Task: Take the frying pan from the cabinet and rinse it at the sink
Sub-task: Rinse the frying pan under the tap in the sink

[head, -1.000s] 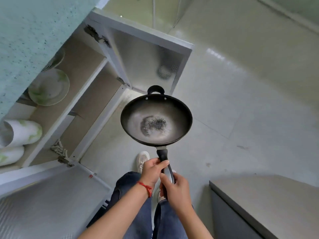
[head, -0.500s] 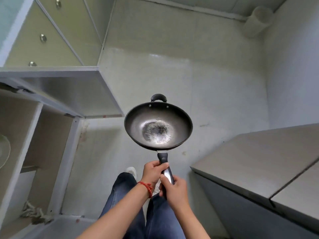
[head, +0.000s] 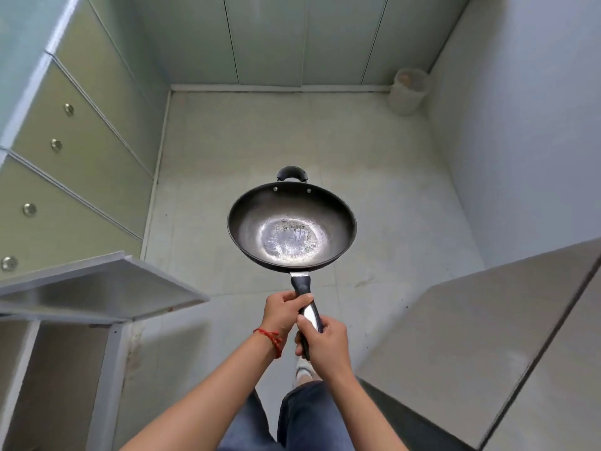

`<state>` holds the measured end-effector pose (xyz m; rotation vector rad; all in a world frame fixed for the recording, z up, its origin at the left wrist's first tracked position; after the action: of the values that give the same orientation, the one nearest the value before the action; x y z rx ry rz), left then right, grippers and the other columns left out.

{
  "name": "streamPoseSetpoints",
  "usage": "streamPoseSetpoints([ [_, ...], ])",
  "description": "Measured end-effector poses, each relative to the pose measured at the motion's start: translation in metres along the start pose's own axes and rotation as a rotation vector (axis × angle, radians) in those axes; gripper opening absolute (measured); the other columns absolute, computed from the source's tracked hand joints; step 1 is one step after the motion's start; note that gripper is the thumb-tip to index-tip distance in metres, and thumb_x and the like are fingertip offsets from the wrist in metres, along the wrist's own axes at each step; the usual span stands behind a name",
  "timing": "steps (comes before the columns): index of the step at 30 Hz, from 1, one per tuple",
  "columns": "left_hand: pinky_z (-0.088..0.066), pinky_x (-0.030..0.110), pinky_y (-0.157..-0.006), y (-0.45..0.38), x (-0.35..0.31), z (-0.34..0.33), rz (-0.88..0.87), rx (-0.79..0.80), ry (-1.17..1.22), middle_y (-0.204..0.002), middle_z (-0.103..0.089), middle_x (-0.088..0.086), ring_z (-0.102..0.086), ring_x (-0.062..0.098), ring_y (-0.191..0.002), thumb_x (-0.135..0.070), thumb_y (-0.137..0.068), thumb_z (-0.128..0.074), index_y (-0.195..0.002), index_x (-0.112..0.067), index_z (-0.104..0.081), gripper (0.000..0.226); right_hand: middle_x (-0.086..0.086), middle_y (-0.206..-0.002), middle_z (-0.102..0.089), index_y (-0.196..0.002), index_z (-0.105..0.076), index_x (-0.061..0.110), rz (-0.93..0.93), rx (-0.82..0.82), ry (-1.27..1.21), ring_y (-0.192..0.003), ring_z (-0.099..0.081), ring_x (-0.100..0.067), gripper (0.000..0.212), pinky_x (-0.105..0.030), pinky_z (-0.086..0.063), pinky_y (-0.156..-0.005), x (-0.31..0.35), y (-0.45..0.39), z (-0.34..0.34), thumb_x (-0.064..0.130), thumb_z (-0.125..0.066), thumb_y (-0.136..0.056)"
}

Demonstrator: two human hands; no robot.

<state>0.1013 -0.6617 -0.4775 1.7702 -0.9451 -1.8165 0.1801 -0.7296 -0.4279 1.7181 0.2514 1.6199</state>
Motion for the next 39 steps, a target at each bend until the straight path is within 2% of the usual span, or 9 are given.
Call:
streamPoseSetpoints([
  [7, -0.045, 0.032, -0.064, -0.042, -0.094, -0.04, -0.079, -0.035, 0.061, -0.078, -0.057, 0.018, -0.053, 0.026, -0.07, -0.006, -0.076, -0.065, -0.084, 0.011, -0.064, 0.019, -0.008, -0.05, -0.054, -0.058, -0.052, 0.01, 0.078, 0.063, 0.046, -0.036, -0.049, -0.015, 0.027, -0.021, -0.037, -0.038, 0.092, -0.063, 0.023, 0.01, -0.058, -0.084],
  [12, -0.045, 0.023, -0.049, -0.077, -0.171, -0.052, -0.156, -0.055, 0.081, -0.065, -0.057, 0.011, -0.052, 0.02, -0.054, -0.004, -0.077, -0.065, -0.072, 0.004, -0.062, 0.01, -0.01, -0.052, -0.054, -0.058, -0.053, 0.008, 0.155, 0.104, 0.062, -0.036, -0.05, -0.015, 0.026, -0.022, -0.037, -0.039, 0.162, -0.11, 0.02, 0.011, -0.058, -0.084],
  [16, -0.043, 0.031, -0.06, -0.119, -0.241, -0.057, -0.226, -0.053, 0.128, -0.077, -0.055, 0.018, -0.051, 0.026, -0.069, -0.003, -0.078, -0.063, -0.082, 0.009, -0.062, 0.012, -0.008, -0.052, -0.054, -0.059, -0.053, 0.01, 0.228, 0.116, 0.059, -0.036, -0.049, -0.015, 0.027, -0.02, -0.036, -0.038, 0.225, -0.156, 0.007, 0.01, -0.057, -0.085],
  [23, -0.042, 0.029, -0.056, -0.205, -0.385, -0.059, -0.356, -0.038, 0.127, -0.072, -0.055, 0.015, -0.049, 0.024, -0.064, -0.003, -0.077, -0.064, -0.078, 0.01, -0.061, 0.013, -0.005, -0.051, -0.054, -0.061, -0.051, 0.009, 0.345, 0.106, 0.042, -0.035, -0.049, -0.013, 0.026, -0.02, -0.035, -0.037, 0.349, -0.254, -0.024, 0.009, -0.056, -0.087],
  [27, -0.043, 0.033, -0.061, -0.243, -0.454, -0.062, -0.405, -0.027, 0.121, -0.075, -0.056, 0.018, -0.05, 0.026, -0.069, -0.002, -0.077, -0.065, -0.081, 0.017, -0.06, 0.02, -0.006, -0.051, -0.054, -0.061, -0.051, 0.01, 0.381, 0.1, 0.017, -0.036, -0.049, -0.013, 0.026, -0.022, -0.035, -0.037, 0.409, -0.297, -0.036, 0.009, -0.056, -0.087],
  [30, -0.041, 0.038, -0.066, -0.275, -0.501, -0.072, -0.421, -0.028, 0.125, -0.076, -0.055, 0.019, -0.049, 0.027, -0.071, -0.003, -0.076, -0.066, -0.081, 0.02, -0.058, 0.025, -0.005, -0.051, -0.054, -0.061, -0.051, 0.009, 0.4, 0.086, 0.008, -0.035, -0.049, -0.013, 0.025, -0.023, -0.035, -0.037, 0.45, -0.334, -0.036, 0.009, -0.057, -0.086],
  [35, -0.042, 0.037, -0.067, -0.325, -0.569, -0.104, -0.426, -0.006, 0.135, -0.079, -0.055, 0.02, -0.05, 0.027, -0.075, -0.001, -0.077, -0.065, -0.085, 0.022, -0.057, 0.026, -0.004, -0.049, -0.053, -0.061, -0.051, 0.009, 0.412, 0.087, -0.018, -0.034, -0.048, -0.014, 0.02, -0.024, -0.034, -0.037, 0.513, -0.396, -0.025, 0.023, -0.057, -0.074],
  [39, -0.038, 0.039, -0.068, -0.369, -0.626, -0.139, -0.455, -0.022, 0.143, -0.08, -0.053, 0.018, -0.047, 0.026, -0.075, -0.002, -0.076, -0.066, -0.082, 0.022, -0.057, 0.026, -0.005, -0.049, -0.052, -0.06, -0.05, 0.01, 0.448, 0.085, -0.009, -0.033, -0.048, -0.014, 0.02, -0.022, -0.034, -0.036, 0.567, -0.456, -0.005, 0.024, -0.057, -0.072],
])
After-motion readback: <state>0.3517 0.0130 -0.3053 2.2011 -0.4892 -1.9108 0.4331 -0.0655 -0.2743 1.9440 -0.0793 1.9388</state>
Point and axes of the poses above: each hand's wrist, its own y-axis away from the middle knuckle, its own z-axis out of the back of the hand, x = y × z, the point moved 9 cm from there along -y, towards the middle knuckle
